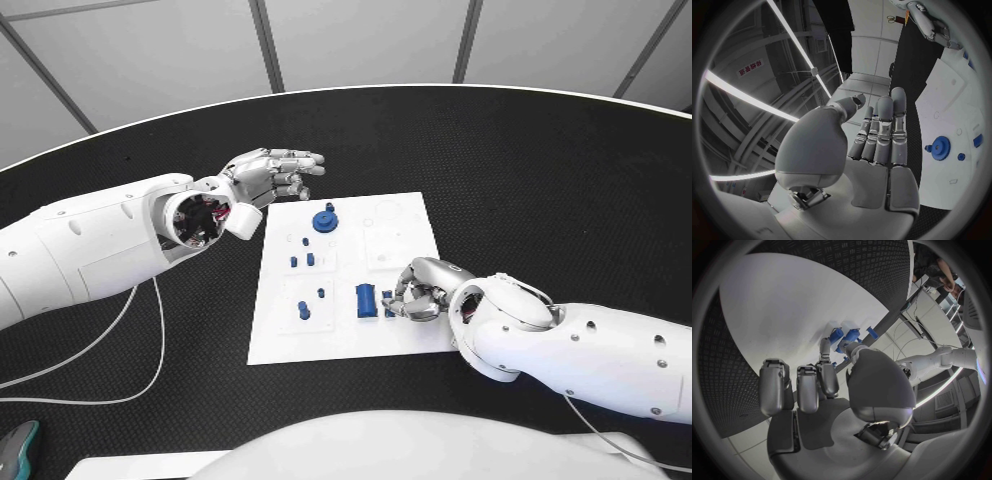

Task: Assemble the parts on the task board

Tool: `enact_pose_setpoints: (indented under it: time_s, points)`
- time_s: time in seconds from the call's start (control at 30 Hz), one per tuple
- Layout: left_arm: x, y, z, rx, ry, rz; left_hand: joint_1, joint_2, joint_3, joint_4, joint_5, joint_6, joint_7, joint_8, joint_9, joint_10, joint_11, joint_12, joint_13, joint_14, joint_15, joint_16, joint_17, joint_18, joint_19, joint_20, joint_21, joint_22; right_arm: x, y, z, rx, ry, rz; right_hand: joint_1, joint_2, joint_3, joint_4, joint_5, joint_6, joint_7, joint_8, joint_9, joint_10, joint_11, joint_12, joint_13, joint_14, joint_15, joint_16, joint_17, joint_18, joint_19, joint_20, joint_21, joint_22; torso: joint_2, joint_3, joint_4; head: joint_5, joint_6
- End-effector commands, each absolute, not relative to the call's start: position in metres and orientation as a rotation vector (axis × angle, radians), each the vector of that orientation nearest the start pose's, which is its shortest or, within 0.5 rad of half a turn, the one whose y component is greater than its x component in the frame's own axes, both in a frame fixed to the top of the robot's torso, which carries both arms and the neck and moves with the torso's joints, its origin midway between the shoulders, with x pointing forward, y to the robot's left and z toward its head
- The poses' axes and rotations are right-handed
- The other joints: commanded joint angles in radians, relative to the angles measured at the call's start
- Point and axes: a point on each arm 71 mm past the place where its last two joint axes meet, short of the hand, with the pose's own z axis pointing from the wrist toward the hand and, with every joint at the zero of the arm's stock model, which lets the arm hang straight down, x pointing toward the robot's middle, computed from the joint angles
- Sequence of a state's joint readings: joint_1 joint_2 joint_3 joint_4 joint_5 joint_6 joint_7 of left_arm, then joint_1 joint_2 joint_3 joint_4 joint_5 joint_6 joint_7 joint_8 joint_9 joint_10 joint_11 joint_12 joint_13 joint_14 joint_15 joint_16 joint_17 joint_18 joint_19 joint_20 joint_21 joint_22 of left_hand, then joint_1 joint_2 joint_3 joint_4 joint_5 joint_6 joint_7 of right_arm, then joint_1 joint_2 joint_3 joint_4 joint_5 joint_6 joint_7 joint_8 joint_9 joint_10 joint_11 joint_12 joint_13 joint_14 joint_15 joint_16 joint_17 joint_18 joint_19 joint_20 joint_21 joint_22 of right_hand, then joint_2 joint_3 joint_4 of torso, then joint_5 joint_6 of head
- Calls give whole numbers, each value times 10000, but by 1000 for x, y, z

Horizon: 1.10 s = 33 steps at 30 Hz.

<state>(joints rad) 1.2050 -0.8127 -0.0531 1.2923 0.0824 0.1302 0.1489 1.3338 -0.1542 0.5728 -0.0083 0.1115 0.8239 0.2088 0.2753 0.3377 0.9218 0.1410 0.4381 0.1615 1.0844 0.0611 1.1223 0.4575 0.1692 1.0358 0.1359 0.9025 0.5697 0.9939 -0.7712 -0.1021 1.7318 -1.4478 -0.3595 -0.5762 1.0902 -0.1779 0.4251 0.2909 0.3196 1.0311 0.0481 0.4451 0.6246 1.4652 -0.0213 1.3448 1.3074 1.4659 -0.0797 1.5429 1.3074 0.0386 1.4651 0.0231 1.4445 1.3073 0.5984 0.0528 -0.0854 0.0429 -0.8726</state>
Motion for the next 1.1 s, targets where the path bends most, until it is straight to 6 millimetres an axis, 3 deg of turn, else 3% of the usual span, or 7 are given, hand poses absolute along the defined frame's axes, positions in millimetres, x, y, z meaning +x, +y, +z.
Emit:
enact_pose_setpoints:
  time_s: [0.03, 0.13, 0.37, 0.77, 1.1]
  points:
    - [515, 243, -207, -12508, 17442, -16605, 45, 18, -23, 42, -40, -65, 51, 37, 13, -90, 0, 50, 14, -68, -32, 64, -10, 162, 2, 69, -56, -15, 388, -134, -281, 959, 20131, 5257, -106, 9, -65, -3, -59, 86, -12, 61, 12, 167, -49, 38, 1279, 976, -95, 62, 2308, -162, 864, -67, 59, 2335, -4, -1, -4, -1, 0]
    - [515, 243, -207, -12510, 17443, -16600, 45, 18, -23, 42, -40, -65, 51, 37, 13, -90, 0, 50, 14, -68, -32, 64, -10, 162, 2, 69, -56, -15, 389, -135, -281, 974, 20129, 5227, -348, 28, -209, 7, -225, 78, -11, 90, 31, 173, -47, 44, 1287, 974, -96, 58, 2302, -162, 864, -71, 59, 2335, -6, -2, -3, 2, 0]
    - [515, 243, -207, -12514, 17447, -16594, 45, 18, -23, 42, -40, -65, 51, 37, 13, -90, 0, 50, 14, -68, -32, 64, -10, 162, 2, 69, -56, -15, 386, -136, -279, 991, 20045, 5355, -695, 52, -493, -7, -126, 55, -23, 125, 57, 165, -55, 21, 1282, 973, -102, 52, 2295, -157, 858, -78, 29, 2327, -10, 6, 2, 6, 0]
    - [515, 245, -207, -12522, 17443, -16583, 45, 18, -23, 42, -40, -65, 51, 37, 13, -90, 0, 50, 14, -68, -32, 64, -10, 162, 2, 69, -56, -15, 374, -143, -273, 666, 20202, 5690, -47, 19, -534, -210, -99, -11, -62, 186, 105, 180, -91, 54, 1314, 976, -132, 62, 2311, -164, 864, -102, 71, 2337, -17, 2, -27, 35, 0]
    - [515, 244, -207, -12508, 17445, -16610, 45, 18, -23, 42, -40, -65, 51, 37, 13, -90, 0, 50, 14, -68, -32, 64, -10, 162, 2, 69, -56, -15, 376, -149, -275, 638, 20318, 5477, 207, 40, -520, -260, -114, -19, -75, 207, 116, 186, -102, 65, 1326, 979, -139, 71, 2326, -167, 866, -108, 86, 2341, -1, -4, 13, 35, 0]
